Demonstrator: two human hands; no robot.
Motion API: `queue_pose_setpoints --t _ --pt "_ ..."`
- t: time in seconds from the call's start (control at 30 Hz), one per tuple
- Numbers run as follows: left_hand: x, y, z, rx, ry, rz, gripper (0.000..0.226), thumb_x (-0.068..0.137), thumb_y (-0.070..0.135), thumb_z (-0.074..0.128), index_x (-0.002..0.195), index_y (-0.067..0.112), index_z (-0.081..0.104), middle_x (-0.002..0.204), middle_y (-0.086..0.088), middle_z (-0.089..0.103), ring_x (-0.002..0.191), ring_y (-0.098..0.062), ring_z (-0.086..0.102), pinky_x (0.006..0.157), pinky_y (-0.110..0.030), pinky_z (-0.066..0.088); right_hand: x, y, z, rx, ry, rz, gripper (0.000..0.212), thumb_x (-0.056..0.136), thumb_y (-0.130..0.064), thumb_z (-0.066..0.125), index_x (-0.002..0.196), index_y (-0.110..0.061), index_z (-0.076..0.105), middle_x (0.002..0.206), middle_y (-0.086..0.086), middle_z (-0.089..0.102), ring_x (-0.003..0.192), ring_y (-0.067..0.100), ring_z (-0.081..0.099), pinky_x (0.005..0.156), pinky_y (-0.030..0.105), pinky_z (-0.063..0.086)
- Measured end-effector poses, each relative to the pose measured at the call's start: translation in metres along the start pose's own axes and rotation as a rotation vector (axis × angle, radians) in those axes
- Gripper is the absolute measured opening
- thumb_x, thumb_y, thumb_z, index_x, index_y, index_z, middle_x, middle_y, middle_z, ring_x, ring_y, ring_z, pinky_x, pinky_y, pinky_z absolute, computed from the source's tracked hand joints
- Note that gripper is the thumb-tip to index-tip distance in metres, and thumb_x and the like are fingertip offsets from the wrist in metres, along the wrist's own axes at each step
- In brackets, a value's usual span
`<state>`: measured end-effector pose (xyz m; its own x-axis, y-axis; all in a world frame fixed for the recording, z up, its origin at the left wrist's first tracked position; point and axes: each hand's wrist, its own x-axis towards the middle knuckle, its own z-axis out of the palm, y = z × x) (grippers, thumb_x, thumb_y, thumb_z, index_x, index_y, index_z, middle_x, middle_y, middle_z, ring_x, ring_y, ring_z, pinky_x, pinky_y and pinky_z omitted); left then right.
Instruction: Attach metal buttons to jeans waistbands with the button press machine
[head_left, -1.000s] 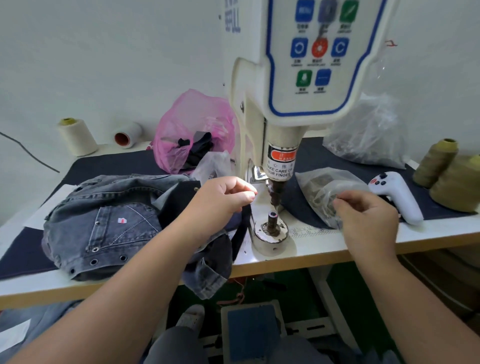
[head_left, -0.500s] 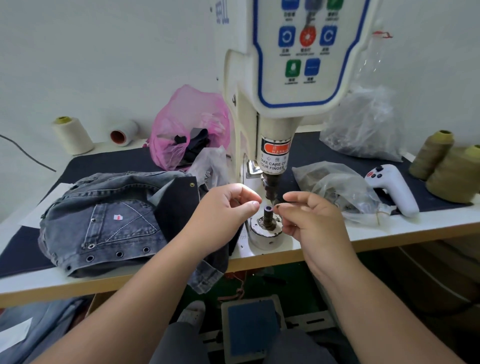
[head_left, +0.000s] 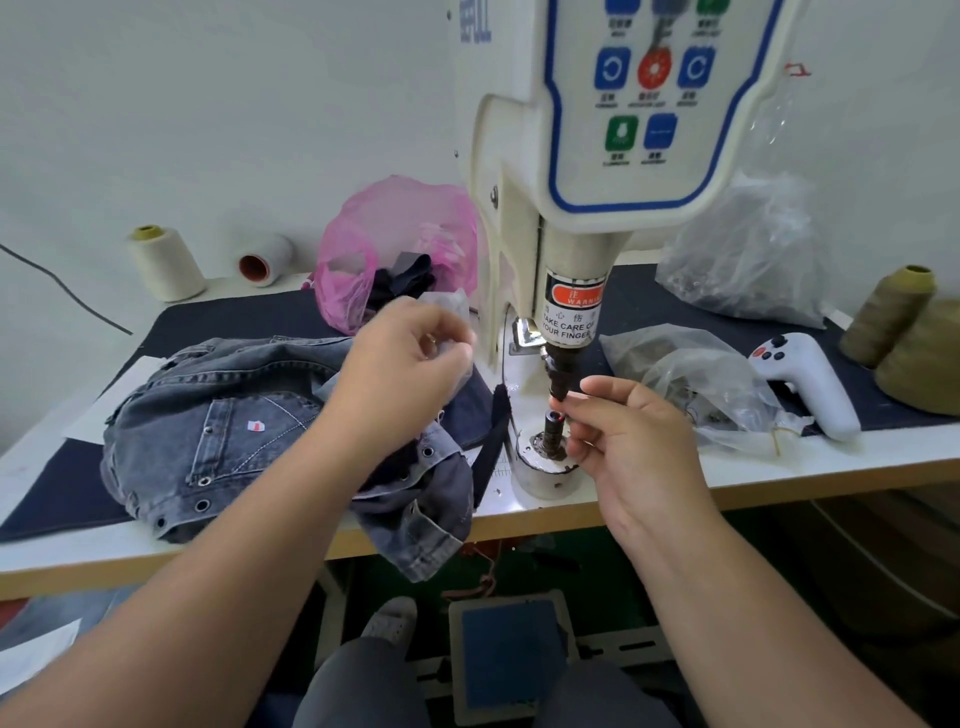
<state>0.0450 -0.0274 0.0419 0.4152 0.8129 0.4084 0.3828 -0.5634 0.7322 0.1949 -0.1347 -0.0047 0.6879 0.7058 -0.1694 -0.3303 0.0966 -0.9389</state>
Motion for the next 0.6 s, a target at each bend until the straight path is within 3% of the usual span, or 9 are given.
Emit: queue_pose_setpoints --t 0.1,0.13,0.2,0.27,0.43,0.6 --pt "0.008 -0.012 -0.014 0.171 0.068 -0.052 0.017 0.084 0.016 0.064 0.073 0.029 0.069 0.088 0.011 0.058 0.076 -0.003 0.055 0.068 -0.005 0.037 -0.001 -0.001 0.002 -0.007 0.031 0.004 0.023 0.077 0.000 0.079 0.084 -0.020 0.069 0.067 0.000 0.071 0.052 0.008 0.061 0.054 0.024 0.048" --pt "0.009 -0.018 -0.017 0.237 0.071 -0.079 0.015 0.084 0.017 0.065 0.075 0.029 0.069 0.093 0.009 0.058 0.082 -0.004 0.056 0.075 -0.008 0.038 -0.002 -0.001 0.003 -0.013 0.042 0.007 0.023 0.077 0.000 0.079 0.083 -0.019 0.068 0.063 -0.002 0.069 0.050 0.008 0.059 0.053 0.025 0.048" --pt "0.012 -0.029 -0.022 0.424 -0.002 -0.155 0.011 0.085 0.022 0.064 0.091 0.029 0.071 0.111 -0.002 0.056 0.109 -0.024 0.052 0.098 -0.029 0.039 -0.003 0.000 0.006 -0.020 0.067 0.002 0.023 0.076 -0.001 0.079 0.080 -0.020 0.067 0.057 -0.004 0.065 0.044 0.007 0.054 0.051 0.026 0.045" --pt "0.013 -0.036 -0.026 0.583 -0.118 -0.248 0.027 0.086 0.026 0.061 0.111 0.031 0.067 0.126 -0.008 0.050 0.121 -0.036 0.041 0.105 -0.040 0.032 -0.004 0.001 0.008 -0.019 0.081 0.004 0.024 0.075 -0.002 0.080 0.077 -0.020 0.065 0.054 -0.006 0.062 0.040 0.007 0.048 0.049 0.027 0.041" --pt "0.017 -0.042 -0.030 0.575 -0.249 -0.238 0.047 0.086 0.013 0.052 0.130 0.030 0.056 0.134 -0.010 0.046 0.124 -0.036 0.040 0.105 -0.041 0.031 -0.008 -0.001 0.008 -0.018 0.085 0.029 0.024 0.074 -0.005 0.082 0.079 -0.020 0.064 0.051 -0.007 0.060 0.036 0.008 0.047 0.048 0.028 0.040" --pt "0.019 -0.041 -0.032 0.684 -0.419 -0.034 0.079 0.078 -0.004 0.041 0.142 0.042 0.043 0.141 0.003 0.037 0.124 -0.028 0.031 0.107 -0.040 0.026 -0.017 -0.007 0.009 0.155 0.085 0.083 0.026 0.075 0.003 0.078 0.082 -0.017 0.063 0.053 0.002 0.056 0.037 0.009 0.047 0.044 0.023 0.042"
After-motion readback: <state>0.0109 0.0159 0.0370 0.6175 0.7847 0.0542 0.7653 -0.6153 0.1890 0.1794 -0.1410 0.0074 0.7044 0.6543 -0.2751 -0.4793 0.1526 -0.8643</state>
